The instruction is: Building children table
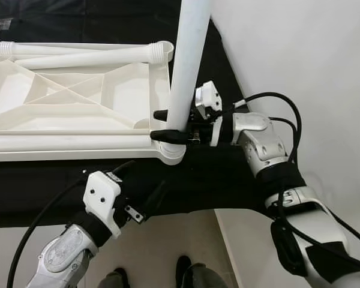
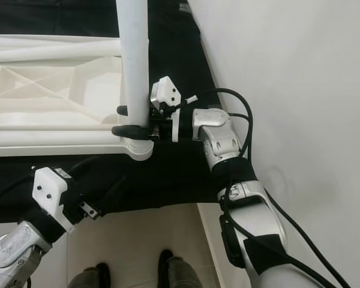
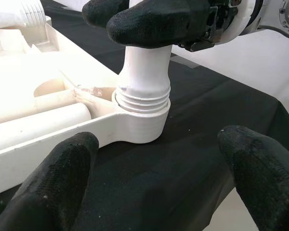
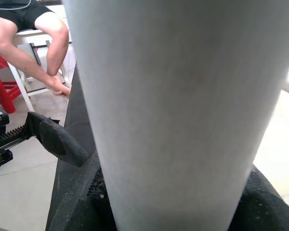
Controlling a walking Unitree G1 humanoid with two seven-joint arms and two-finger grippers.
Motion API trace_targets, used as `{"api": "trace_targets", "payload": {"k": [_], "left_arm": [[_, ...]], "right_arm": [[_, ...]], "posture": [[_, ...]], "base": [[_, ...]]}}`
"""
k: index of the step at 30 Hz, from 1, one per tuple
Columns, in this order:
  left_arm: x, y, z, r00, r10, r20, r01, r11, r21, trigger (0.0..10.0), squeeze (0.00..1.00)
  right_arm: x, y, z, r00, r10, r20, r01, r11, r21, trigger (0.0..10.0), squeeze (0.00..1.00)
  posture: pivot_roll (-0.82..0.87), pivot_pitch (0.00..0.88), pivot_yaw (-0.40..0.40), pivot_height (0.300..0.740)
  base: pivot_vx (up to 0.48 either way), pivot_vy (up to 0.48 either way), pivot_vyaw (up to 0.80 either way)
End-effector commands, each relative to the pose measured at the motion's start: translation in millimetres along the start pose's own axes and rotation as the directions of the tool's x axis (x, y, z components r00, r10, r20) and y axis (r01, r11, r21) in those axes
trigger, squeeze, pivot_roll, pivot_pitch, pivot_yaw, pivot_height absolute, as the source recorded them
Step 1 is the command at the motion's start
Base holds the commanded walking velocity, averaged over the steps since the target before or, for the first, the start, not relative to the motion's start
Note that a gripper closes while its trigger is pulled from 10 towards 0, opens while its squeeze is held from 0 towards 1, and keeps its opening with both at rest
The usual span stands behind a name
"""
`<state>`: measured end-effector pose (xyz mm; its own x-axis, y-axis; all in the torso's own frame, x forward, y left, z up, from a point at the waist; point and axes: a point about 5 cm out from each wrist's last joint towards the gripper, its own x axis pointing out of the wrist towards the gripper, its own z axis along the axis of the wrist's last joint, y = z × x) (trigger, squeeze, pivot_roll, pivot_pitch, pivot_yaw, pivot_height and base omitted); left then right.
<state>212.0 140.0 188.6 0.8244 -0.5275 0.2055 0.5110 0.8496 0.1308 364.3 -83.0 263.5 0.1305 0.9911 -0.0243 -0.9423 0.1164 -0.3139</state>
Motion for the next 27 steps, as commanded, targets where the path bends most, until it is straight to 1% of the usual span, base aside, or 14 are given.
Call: {"api": "trace_targets", "payload": {"k": [1, 4, 6, 7, 8, 9, 10, 11, 14, 17, 18, 21, 22, 27], "left_arm": [[-2.6, -4.9, -3, 1.0, -0.016, -0.019, 0.015, 1.0, -0.018, 10.0, 0.0], [-2.8, -5.6, -4, 1.0, -0.017, -0.019, 0.016, 1.0, -0.019, 10.0, 0.0], [-3.3, -6.0, -4, 1.0, -0.016, -0.02, 0.016, 1.0, -0.02, 10.0, 0.0], [-3.5, -6.3, -4, 1.0, -0.018, -0.021, 0.018, 1.0, -0.02, 10.0, 0.0], [-3.5, -6.3, -4, 1.0, -0.018, -0.021, 0.018, 1.0, -0.02, 10.0, 0.0], [-3.7, -6.4, -4, 1.0, -0.019, -0.021, 0.019, 1.0, -0.021, 10.0, 0.0], [-3.6, -6.6, -4, 1.0, -0.022, -0.021, 0.021, 1.0, -0.021, 10.0, 0.0], [-3.3, -6.8, -4, 0.999, -0.025, -0.02, 0.024, 0.999, -0.023, 10.0, 0.0], [-2.2, -7.6, -5, 0.999, -0.032, -0.02, 0.031, 0.999, -0.026, 10.0, 0.0], [0.0, -8.8, -5, 0.999, -0.04, -0.016, 0.04, 0.999, -0.028, 10.0, 0.0], [1.0, -8.8, -4, 0.999, -0.043, -0.013, 0.042, 0.999, -0.028, 10.0, 0.0], [0.9, -7.2, -4, 0.999, -0.039, -0.012, 0.039, 0.999, -0.024, 10.0, 0.0], [0.1, -5.4, -4, 0.999, -0.033, -0.014, 0.032, 0.999, -0.02, 10.0, 0.0], [-0.6, -3.0, -4, 1.0, -0.025, -0.017, 0.025, 1.0, -0.014, 10.0, 0.0]], "right_arm": [[-1.3, 3.7, -9, 1.0, -0.008, 0.003, 0.007, 1.0, 0.023, 0.0, 0.0], [-1.9, 4.4, -20, 0.987, -0.156, -0.025, 0.157, 0.986, 0.054, 0.0, 0.0], [0.5, 7.5, -35, 0.933, -0.351, -0.081, 0.357, 0.931, 0.078, 0.0, 0.0], [2.8, 13.2, -48, 0.816, -0.56, -0.142, 0.575, 0.811, 0.108, 0.0, 0.0], [2.8, 13.2, -48, 0.816, -0.56, -0.142, 0.575, 0.811, 0.108, 0.0, 0.0], [1.2, 18.1, -56, 0.705, -0.683, -0.192, 0.707, 0.698, 0.115, 0.0, 0.0], [5.5, 35.2, -63, 0.643, -0.729, -0.233, 0.764, 0.633, 0.127, 0.0, 0.0], [14.4, 51.5, -64, 0.637, -0.731, -0.244, 0.769, 0.622, 0.145, 0.0, 0.0], [26.9, 66.9, -63, 0.673, -0.703, -0.232, 0.739, 0.653, 0.167, 0.0, 0.0], [32.8, 63.9, -61, 0.697, -0.685, -0.213, 0.717, 0.677, 0.167, 0.0, 0.0], [34.6, 57.0, -59, 0.703, -0.681, -0.202, 0.71, 0.686, 0.159, 9.8, 0.0], [37.0, 48.2, -53, 0.718, -0.673, -0.177, 0.695, 0.702, 0.155, 10.0, 0.0], [39.2, 46.2, -47, 0.742, -0.654, -0.144, 0.67, 0.717, 0.192, 10.0, 1.0], [40.8, 39.0, -25, 0.802, -0.596, -0.027, 0.581, 0.77, 0.264, 10.0, 1.0]], "posture": [[0.12, 0.299, -0.121, 0.74], [0.12, 0.298, -0.13, 0.74], [0.12, 0.295, -0.136, 0.74], [0.12, 0.299, -0.137, 0.74], [0.12, 0.299, -0.137, 0.74], [0.12, 0.299, -0.136, 0.74], [0.12, 0.297, -0.131, 0.74], [0.11, 0.291, -0.121, 0.74], [0.11, 0.281, -0.115, 0.74], [0.11, 0.276, -0.115, 0.74], [0.12, 0.276, -0.116, 0.74], [0.12, 0.277, -0.115, 0.74], [0.12, 0.279, -0.117, 0.74], [0.12, 0.28, -0.113, 0.74]], "base": [[0.0, 0.0, 0.0], [0.0, 0.0, 0.0], [0.0, 0.0, 0.0], [0.0, 0.0, 0.0], [0.0, 0.0, 0.0], [0.0, 0.0, 0.0], [0.0, 0.0, 0.0], [0.0, 0.0, 0.0], [0.0, 0.0, 0.0], [0.0, 0.0, 0.0], [0.0, 0.0, 0.0], [0.0, 0.0, 0.0], [0.0, 0.0, 0.0], [0.0, 0.0, 0.0]]}}
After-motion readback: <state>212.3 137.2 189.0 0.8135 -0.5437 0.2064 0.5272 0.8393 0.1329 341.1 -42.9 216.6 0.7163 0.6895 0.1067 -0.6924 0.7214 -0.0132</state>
